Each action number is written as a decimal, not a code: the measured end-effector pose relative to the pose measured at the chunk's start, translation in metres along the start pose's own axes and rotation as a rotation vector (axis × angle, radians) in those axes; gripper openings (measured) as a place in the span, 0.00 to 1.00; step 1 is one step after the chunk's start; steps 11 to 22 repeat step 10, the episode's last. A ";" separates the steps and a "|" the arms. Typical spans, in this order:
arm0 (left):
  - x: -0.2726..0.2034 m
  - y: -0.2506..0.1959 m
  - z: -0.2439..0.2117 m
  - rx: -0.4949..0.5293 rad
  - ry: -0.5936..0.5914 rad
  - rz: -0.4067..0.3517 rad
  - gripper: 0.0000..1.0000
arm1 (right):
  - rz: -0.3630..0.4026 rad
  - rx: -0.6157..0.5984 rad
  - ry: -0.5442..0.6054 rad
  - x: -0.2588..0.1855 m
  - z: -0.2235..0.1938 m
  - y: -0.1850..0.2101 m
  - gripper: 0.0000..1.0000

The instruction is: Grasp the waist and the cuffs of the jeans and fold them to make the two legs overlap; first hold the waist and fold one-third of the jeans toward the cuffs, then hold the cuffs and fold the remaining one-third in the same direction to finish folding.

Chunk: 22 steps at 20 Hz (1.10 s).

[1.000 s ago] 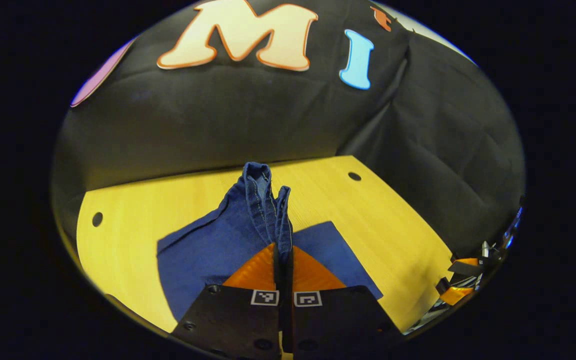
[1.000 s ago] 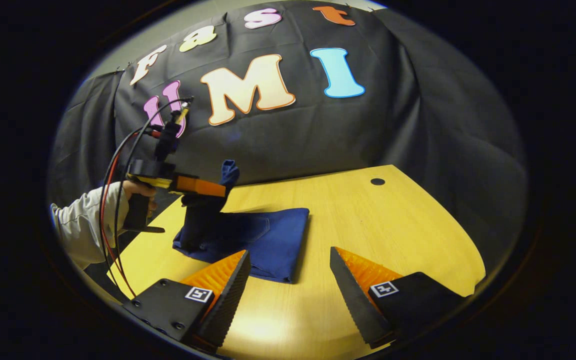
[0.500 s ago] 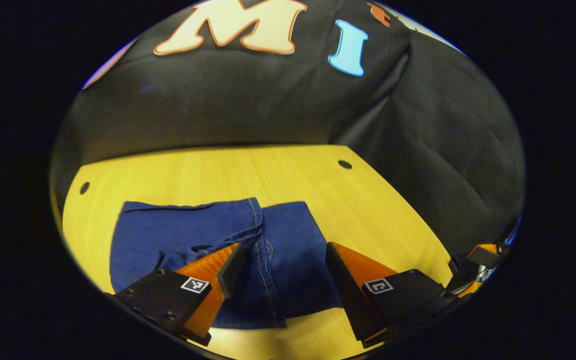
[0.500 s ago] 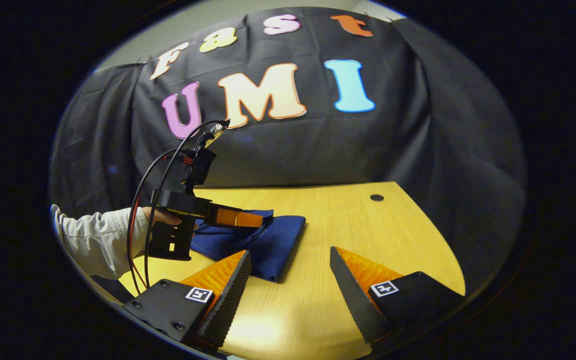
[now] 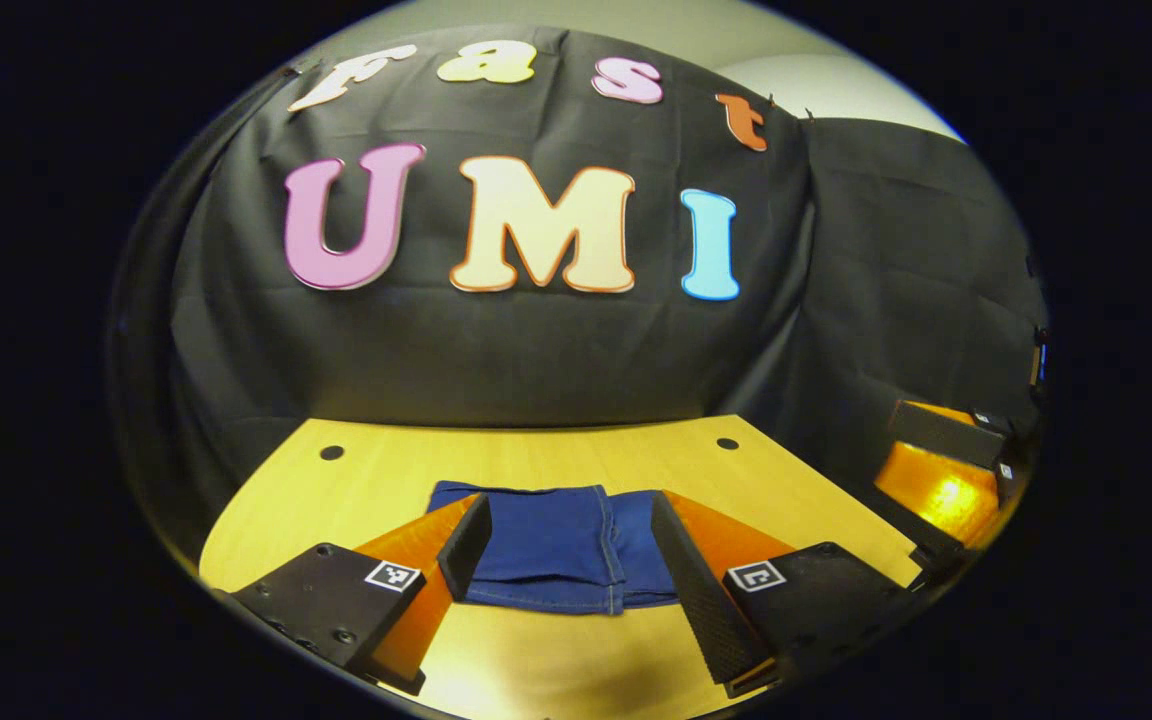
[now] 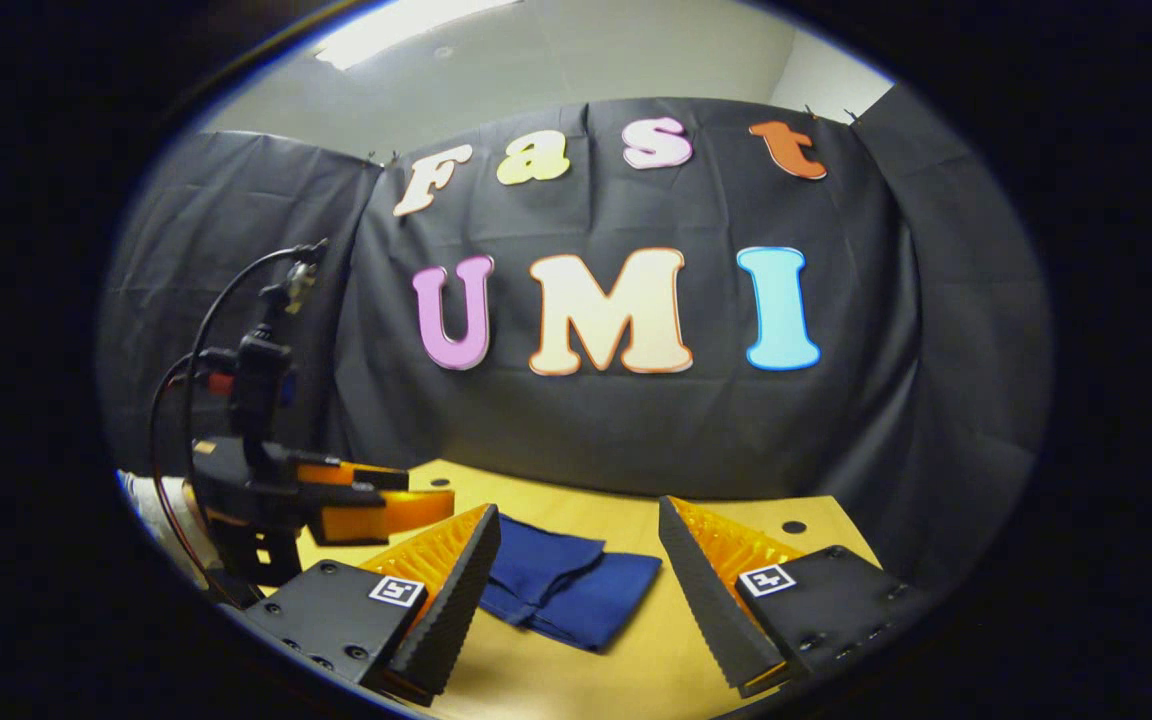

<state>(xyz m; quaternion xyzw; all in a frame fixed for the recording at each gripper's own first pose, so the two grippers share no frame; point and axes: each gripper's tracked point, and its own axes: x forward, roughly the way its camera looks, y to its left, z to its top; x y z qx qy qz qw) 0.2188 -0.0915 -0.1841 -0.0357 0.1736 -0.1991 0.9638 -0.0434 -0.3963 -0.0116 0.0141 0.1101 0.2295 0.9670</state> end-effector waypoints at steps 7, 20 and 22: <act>-0.078 0.029 0.041 0.060 -0.148 0.005 0.95 | -0.011 -0.025 -0.114 -0.023 0.051 0.053 0.97; -0.092 0.031 0.052 0.066 -0.181 -0.007 0.95 | -0.023 -0.043 -0.146 -0.036 0.068 0.062 0.99; -0.092 0.031 0.052 0.066 -0.181 -0.007 0.95 | -0.023 -0.043 -0.146 -0.036 0.068 0.062 0.99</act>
